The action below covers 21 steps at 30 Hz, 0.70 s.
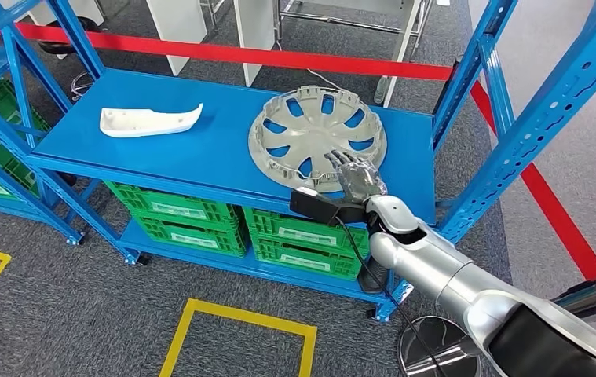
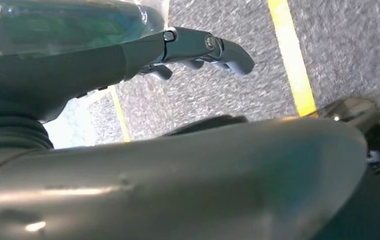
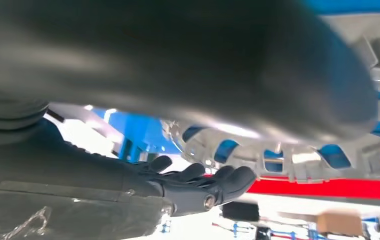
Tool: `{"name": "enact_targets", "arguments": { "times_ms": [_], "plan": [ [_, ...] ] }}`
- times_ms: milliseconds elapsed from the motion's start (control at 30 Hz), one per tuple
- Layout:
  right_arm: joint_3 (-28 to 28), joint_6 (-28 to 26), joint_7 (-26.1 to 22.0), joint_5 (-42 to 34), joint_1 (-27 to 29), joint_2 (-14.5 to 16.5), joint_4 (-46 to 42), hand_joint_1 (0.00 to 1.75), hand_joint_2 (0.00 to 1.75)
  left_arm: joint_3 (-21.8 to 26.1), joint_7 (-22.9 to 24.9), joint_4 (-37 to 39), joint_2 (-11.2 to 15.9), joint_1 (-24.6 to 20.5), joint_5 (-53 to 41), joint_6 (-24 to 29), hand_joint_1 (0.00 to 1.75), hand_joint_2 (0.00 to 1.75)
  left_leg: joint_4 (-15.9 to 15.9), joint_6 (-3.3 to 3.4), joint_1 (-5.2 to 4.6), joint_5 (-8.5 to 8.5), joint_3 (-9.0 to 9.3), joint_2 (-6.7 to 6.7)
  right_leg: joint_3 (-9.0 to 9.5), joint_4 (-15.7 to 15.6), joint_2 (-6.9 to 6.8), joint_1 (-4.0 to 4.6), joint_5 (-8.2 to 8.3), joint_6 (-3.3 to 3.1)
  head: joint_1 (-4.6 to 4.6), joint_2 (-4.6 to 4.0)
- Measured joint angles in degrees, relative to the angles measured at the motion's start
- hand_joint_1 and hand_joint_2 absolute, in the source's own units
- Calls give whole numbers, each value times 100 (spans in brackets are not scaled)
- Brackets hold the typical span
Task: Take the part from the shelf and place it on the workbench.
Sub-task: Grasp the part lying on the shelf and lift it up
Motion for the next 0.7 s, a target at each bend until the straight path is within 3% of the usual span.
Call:
{"name": "enact_targets", "arguments": {
  "times_ms": [67, 100, 233, 433, 700],
  "plan": [
    [-1, -43, -28, 0, -19, 3, 17, 0, 0, 0, 1, 1, 6, -20, -3, 11, 0, 0, 75, -60, 5, -115, 52, -9, 131, -549, -3, 1, 413, 29, -9, 0],
    [-2, -64, -43, 0, -30, 7, 21, 0, 0, 1, 1, 2, 8, -37, -5, 16, 0, 0, 115, -89, 3, -156, 43, -12, 189, -712, 1, 8, 440, 16, -12, 0],
    [-7, -144, -98, 0, 6, 18, 42, 0, 0, -2, 3, 2, 11, -40, -11, 33, 0, 0, 194, -113, -17, -195, -39, -12, 244, -842, 39, 12, 265, -47, -53, 1],
    [-27, -242, -163, 0, 27, 19, 54, 0, 0, -3, 4, 2, 23, -95, -18, 64, 0, 0, 186, -115, -15, -153, -29, -11, 245, -845, 57, 25, 236, -109, -55, 0],
    [-63, -251, -183, 0, 47, 13, 54, 0, 0, -3, -10, 2, 29, -98, -42, 89, 0, 0, 160, -176, -5, -167, -14, -5, 267, -850, 41, 45, 258, -143, -51, 0]
  ]
}}
